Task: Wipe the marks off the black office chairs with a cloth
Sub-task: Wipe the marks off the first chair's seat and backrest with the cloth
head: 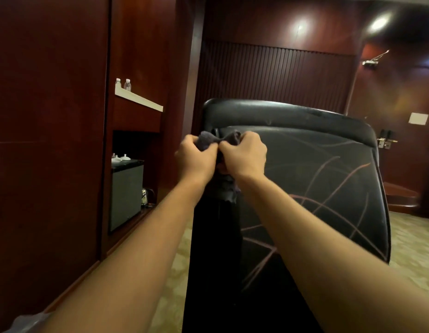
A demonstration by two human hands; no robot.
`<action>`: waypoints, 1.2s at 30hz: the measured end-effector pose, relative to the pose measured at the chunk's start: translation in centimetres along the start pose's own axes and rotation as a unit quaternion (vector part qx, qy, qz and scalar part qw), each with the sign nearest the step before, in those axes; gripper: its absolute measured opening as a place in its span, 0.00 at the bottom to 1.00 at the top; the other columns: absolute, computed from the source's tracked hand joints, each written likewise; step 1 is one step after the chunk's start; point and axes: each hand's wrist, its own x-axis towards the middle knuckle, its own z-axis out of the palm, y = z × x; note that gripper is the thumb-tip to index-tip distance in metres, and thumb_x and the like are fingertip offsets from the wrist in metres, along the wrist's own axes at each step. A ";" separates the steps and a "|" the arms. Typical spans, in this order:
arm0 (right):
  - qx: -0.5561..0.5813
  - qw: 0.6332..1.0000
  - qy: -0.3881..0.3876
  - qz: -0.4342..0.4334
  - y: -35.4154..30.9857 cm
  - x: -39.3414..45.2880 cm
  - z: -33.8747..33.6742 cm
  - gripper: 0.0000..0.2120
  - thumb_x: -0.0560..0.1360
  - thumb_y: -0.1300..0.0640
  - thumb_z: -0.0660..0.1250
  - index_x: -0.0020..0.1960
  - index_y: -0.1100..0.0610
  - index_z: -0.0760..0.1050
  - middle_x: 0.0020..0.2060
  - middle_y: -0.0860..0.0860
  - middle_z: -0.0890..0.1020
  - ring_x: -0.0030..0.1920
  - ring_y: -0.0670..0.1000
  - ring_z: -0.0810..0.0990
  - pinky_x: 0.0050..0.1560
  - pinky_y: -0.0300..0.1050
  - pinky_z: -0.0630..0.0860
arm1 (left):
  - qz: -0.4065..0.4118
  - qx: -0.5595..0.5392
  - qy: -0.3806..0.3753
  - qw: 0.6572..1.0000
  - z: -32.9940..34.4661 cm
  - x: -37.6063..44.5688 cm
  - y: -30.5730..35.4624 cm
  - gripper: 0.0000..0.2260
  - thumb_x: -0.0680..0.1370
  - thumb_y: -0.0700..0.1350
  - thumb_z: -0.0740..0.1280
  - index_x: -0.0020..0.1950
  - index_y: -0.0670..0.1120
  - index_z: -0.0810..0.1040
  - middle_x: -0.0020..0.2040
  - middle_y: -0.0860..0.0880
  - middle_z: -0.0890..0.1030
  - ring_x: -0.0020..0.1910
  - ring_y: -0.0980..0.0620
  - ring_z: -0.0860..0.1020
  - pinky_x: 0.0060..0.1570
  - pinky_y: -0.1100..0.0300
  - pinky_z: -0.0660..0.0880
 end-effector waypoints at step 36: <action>-0.068 0.996 0.028 -0.050 0.4 -4.9 -2.7 0.13 0.74 0.50 0.67 0.52 0.58 0.76 0.49 0.59 0.82 0.52 0.62 0.79 0.46 0.49 0.72 | 0.061 0.013 -0.009 0.998 -2.3 -5.2 0.0 0.07 0.75 0.47 0.74 0.45 0.48 0.77 0.41 0.51 0.81 0.42 0.51 0.80 0.41 0.61 0.74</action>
